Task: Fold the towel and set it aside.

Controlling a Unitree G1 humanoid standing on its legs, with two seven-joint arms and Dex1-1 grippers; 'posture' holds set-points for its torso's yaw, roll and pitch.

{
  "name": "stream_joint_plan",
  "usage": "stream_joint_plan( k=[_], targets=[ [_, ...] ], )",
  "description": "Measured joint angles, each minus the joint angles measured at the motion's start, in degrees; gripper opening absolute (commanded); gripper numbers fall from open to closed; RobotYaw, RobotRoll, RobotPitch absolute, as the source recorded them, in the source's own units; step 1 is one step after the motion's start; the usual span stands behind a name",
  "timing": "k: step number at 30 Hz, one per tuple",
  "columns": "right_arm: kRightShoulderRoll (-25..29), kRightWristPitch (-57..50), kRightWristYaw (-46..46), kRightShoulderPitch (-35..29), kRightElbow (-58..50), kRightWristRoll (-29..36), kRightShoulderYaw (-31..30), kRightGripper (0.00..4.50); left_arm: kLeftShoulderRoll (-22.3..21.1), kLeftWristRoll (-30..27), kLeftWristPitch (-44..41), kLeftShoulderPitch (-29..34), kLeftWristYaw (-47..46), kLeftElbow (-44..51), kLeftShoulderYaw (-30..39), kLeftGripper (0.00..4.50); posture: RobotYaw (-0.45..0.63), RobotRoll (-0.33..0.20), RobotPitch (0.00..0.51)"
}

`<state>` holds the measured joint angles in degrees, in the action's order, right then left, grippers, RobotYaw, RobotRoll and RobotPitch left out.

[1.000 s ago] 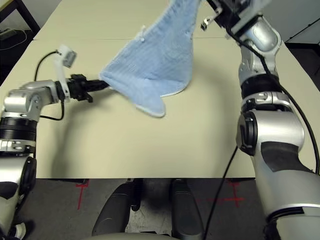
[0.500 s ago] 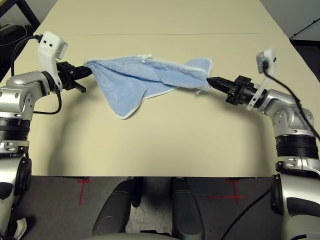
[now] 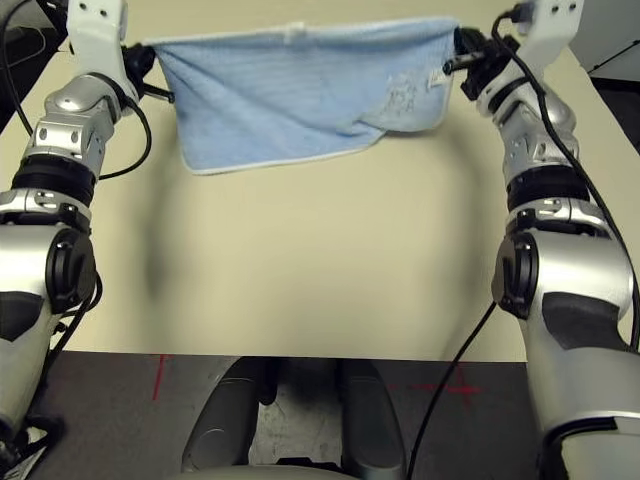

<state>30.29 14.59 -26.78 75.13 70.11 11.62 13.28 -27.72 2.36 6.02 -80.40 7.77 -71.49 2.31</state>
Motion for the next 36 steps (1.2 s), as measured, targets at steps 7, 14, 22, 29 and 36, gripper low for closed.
stream_joint_plan(
  k=[7, 14, 22, 29, 36],
  targets=[
    [1.19, 6.06, 2.27, 2.80, 2.19, 0.18, 3.91, 0.00, 0.22, 0.75, 10.40, -3.85, -4.49, -1.73, 1.50, 0.05, 0.06, 0.000, 0.314],
    [2.09, 9.23, -2.02, 3.39, 2.12, 2.99, 8.18, 0.00, 0.30, 0.66, 20.78, -4.66, -4.81, -1.64, 3.89, 0.05, 0.05, 0.000, 0.324],
    [3.21, 1.20, -24.92, -5.43, 0.37, 5.38, 7.82, 0.00, -1.84, -0.01, 19.13, 2.43, 6.07, -1.23, 4.58, 0.05, 0.04, 0.000, 0.342],
    [6.60, -4.13, -43.94, -15.92, -6.02, 3.30, 1.42, 0.00, -5.27, -0.74, 10.42, 14.35, 32.70, 2.22, 2.29, 0.05, 0.03, 0.000, 0.352],
    [11.54, -16.60, -55.47, -20.77, -17.25, 3.54, -2.67, 0.00, -9.17, -5.24, -1.72, 19.70, 54.45, 15.97, 1.05, 0.05, 0.03, 0.000, 0.347]
  ],
)
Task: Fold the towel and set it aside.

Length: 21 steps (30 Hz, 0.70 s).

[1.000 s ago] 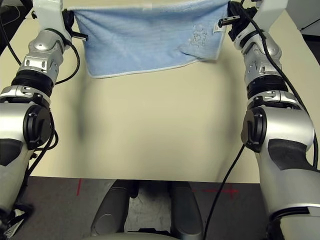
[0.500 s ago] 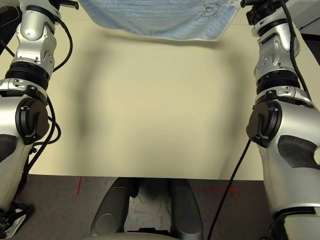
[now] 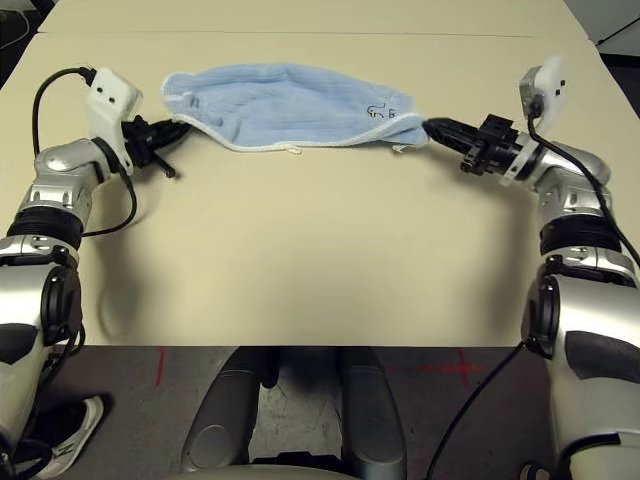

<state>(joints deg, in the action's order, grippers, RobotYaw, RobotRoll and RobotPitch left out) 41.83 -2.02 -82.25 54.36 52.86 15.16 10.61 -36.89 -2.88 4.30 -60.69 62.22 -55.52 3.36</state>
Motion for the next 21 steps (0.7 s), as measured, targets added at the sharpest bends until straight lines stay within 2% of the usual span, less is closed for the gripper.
stream_joint_plan(
  k=[5, 9, 14, 18, 21],
  targets=[
    [4.68, -6.71, -5.41, -3.56, -7.16, 0.41, -2.13, 0.00, -4.67, -2.67, -11.87, 4.03, 13.18, 10.91, -2.47, 0.05, 0.02, 0.000, 0.335],
    [8.54, -5.95, -8.70, -7.09, -9.13, -0.38, -3.62, 0.00, -10.67, -3.86, -17.96, 7.68, 21.60, 16.75, -3.98, 0.05, 0.02, 0.000, 0.333],
    [10.12, 0.48, -9.50, -9.20, -8.90, -2.17, -5.44, 0.00, -15.74, -6.32, -24.90, 10.41, 28.34, 22.59, -5.39, 0.05, 0.04, 0.000, 0.336],
    [11.28, 6.62, -9.89, -11.15, -7.06, -2.84, -8.66, 0.00, -22.43, -9.96, -26.25, 12.29, 29.53, 26.27, -10.23, 0.05, 0.04, 0.000, 0.338],
    [11.31, 12.91, -9.92, -10.77, -2.94, -4.30, -9.84, 0.00, -25.19, -13.34, -29.21, 12.66, 29.80, 29.17, -14.02, 0.05, 0.04, 0.000, 0.339]
  ],
)
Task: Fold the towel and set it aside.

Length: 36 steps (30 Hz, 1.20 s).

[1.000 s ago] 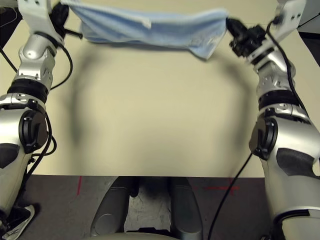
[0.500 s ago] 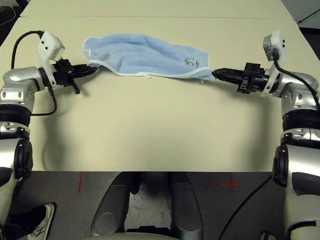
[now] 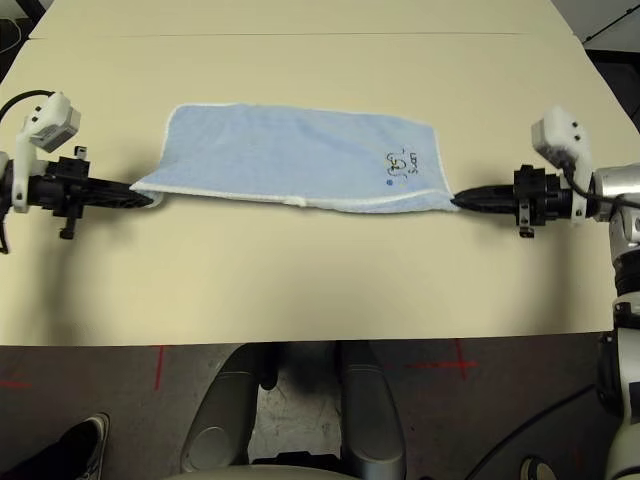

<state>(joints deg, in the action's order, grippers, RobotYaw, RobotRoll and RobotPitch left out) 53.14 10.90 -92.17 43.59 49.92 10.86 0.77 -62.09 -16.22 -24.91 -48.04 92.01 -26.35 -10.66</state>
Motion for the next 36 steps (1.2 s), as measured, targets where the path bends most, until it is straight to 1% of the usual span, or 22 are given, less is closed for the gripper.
stream_joint_plan(
  k=[2, 4, 6, 9, 12, 14, 18, 22, 26, 29, 32, 36],
  targets=[
    [-0.01, 3.37, 0.30, 0.86, 2.85, -1.21, -0.17, 0.00, -1.18, -1.98, -2.38, 0.06, 0.01, 1.48, -1.84, 0.05, 0.04, 0.000, 0.339],
    [-0.02, 6.98, 1.24, 2.74, 5.74, -2.78, -0.40, 0.00, -3.47, -3.89, -4.17, 0.09, 0.05, 3.25, -4.06, 0.05, 0.04, 0.000, 0.341],
    [-0.02, 9.47, 1.88, 4.46, 7.56, -4.27, -0.98, 0.00, -4.66, -5.23, -4.90, -0.07, 0.09, 4.45, -5.08, 0.05, 0.05, 0.000, 0.342],
    [-0.14, 11.20, 2.65, 6.74, 9.97, -5.71, -1.53, 0.00, -4.83, -6.47, -5.81, -0.09, 0.08, 5.31, -6.00, 0.05, 0.05, 0.000, 0.340],
    [-0.31, 10.69, 3.51, 8.38, 11.04, -5.65, -1.20, 0.00, -4.83, -7.31, -6.62, -0.15, 0.08, 5.40, -6.27, 0.05, 0.05, 0.000, 0.337],
    [-0.53, 9.48, 3.73, 8.94, 11.12, -5.33, -0.73, 0.00, -4.52, -7.26, -6.75, -1.27, 0.10, 4.84, -6.35, 0.05, 0.04, 0.000, 0.334],
    [-1.39, 5.69, 5.50, 11.17, 11.16, -4.26, 0.63, 0.00, -1.06, -4.46, -5.26, -7.61, 0.03, -0.29, -6.38, 0.05, 0.04, 0.000, 0.334],
    [-1.48, 3.88, 7.70, 13.14, 11.48, -4.00, 1.80, 0.00, 3.41, 0.54, -1.15, -12.91, -0.03, -7.89, -6.43, 0.05, 0.04, 0.000, 0.330],
    [-1.32, 6.31, 14.34, 14.88, 14.65, -6.98, 1.69, 0.00, 7.84, 5.70, 4.88, -18.44, -1.14, -16.30, -6.24, 0.05, 0.04, 0.000, 0.329],
    [-1.33, 7.79, 19.09, 16.26, 16.58, -9.13, 1.43, 0.00, 10.28, 8.67, 9.46, -21.01, -3.35, -21.48, -5.98, 0.05, 0.04, 0.000, 0.330],
    [-1.48, 8.88, 23.21, 17.24, 17.93, -10.93, 1.06, 0.00, 12.33, 11.00, 13.51, -22.18, -5.53, -25.07, -5.56, 0.05, 0.04, 0.000, 0.330],
    [-3.15, 9.31, 25.89, 17.33, 19.10, -12.44, 0.42, 0.00, 14.00, 14.44, 17.00, -23.33, -9.37, -29.79, -5.52, 0.05, 0.04, 0.000, 0.334]
  ],
)
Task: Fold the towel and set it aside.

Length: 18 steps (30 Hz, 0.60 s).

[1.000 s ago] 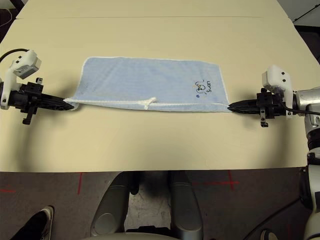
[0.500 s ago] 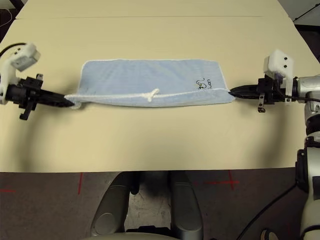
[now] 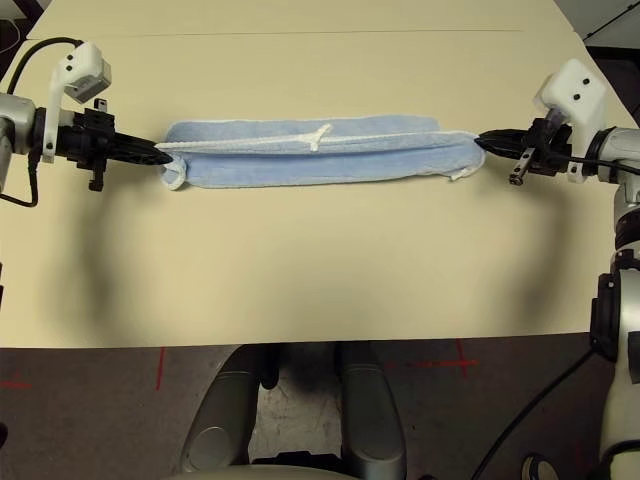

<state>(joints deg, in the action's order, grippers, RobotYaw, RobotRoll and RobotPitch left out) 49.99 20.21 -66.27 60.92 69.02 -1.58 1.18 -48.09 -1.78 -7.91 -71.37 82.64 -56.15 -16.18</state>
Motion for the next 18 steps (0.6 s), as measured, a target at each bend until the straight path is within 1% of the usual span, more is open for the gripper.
stream_joint_plan(
  k=[5, 10, 18],
  targets=[
    [-1.82, 0.53, 1.80, 0.02, 0.94, -0.91, -0.52, 0.00, 1.23, 3.73, 3.00, -2.54, -5.49, -5.51, 0.06, 0.05, 0.04, 0.000, 0.337],
    [-2.45, 0.58, 2.96, 1.26, 1.18, -1.22, -0.56, 0.00, 1.94, 6.41, 5.42, -5.17, -9.78, -8.62, 0.53, 0.05, 0.04, 0.000, 0.338],
    [-3.53, 0.37, 9.06, 4.21, 2.76, -4.21, -1.73, 0.00, 2.96, 8.39, 7.02, -6.70, -11.19, -11.97, 1.54, 0.05, 0.04, 0.000, 0.342]
  ],
)
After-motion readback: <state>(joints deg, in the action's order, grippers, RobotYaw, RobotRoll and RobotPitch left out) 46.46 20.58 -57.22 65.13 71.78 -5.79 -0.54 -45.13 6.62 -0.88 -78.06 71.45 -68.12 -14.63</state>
